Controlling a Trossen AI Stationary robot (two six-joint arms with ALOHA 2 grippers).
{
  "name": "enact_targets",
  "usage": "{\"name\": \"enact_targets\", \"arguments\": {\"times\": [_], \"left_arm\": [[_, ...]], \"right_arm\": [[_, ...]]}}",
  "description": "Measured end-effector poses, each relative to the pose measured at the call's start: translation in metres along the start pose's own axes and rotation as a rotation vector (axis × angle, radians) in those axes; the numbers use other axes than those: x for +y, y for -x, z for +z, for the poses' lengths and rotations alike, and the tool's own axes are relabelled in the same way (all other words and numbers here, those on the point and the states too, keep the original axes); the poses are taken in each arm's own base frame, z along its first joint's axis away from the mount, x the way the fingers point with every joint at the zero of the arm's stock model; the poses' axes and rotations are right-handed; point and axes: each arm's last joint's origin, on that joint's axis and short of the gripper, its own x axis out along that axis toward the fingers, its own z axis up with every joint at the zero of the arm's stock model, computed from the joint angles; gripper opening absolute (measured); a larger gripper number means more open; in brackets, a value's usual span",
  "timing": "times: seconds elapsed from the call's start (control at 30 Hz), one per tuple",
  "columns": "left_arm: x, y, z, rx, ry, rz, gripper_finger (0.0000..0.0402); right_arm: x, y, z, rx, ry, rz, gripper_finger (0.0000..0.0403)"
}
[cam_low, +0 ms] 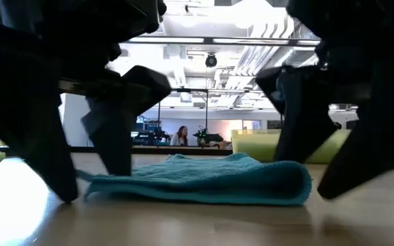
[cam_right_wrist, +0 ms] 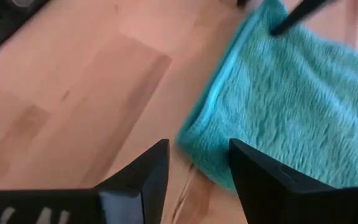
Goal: Roll microfiber towels into tight, uniform cylinder then place into a basket
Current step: Roll the blue microfiber towel
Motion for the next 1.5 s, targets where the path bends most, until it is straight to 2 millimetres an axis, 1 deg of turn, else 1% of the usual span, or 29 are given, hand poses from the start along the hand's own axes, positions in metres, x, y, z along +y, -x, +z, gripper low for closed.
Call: {"name": "enact_targets", "arguments": {"times": [0.33, 0.47, 0.6, 0.8, 0.9, 1.07, 1.2, 1.27, 1.33, 1.5], "left_arm": [[0.000, -0.001, 0.000, -0.002, 0.219, 0.003, 0.0172], [0.000, -0.003, -0.001, 0.001, 0.279, 0.014, 0.0168], [-0.001, -0.005, -0.002, 0.002, 0.315, 0.043, 0.0145], [-0.004, -0.006, -0.003, 0.004, 0.328, 0.056, 0.0095], [-0.004, -0.006, -0.003, 0.000, 0.363, 0.058, 0.0070], [-0.007, -0.006, 0.002, -0.007, 0.441, 0.000, 0.0034], [-0.009, 0.000, 0.008, -0.007, 0.460, -0.071, 0.0013], [-0.009, 0.007, 0.013, -0.027, 0.468, -0.081, 0.0007], [-0.009, 0.014, 0.017, -0.048, 0.489, -0.087, 0.0005], [-0.008, 0.015, 0.017, -0.043, 0.554, -0.083, 0.0011]], "right_arm": [[-0.001, -0.003, -0.002, 0.008, -0.035, 0.023, 0.0158], [-0.001, -0.003, -0.002, 0.015, -0.086, 0.023, 0.0153], [-0.001, -0.003, -0.003, 0.022, -0.153, 0.019, 0.0128], [-0.002, -0.003, -0.004, 0.031, -0.271, -0.001, 0.0072], [-0.002, -0.003, -0.004, 0.032, -0.334, -0.009, 0.0045], [-0.003, -0.003, -0.003, 0.035, -0.440, 0.023, 0.0007], [-0.004, -0.003, -0.002, 0.037, -0.521, 0.084, 0.0004], [-0.005, -0.002, -0.001, 0.043, -0.554, 0.105, 0.0005], [-0.007, -0.001, 0.000, 0.044, -0.588, 0.118, 0.0002], [-0.013, 0.002, 0.004, 0.039, -0.652, 0.138, 0.0001]]}}
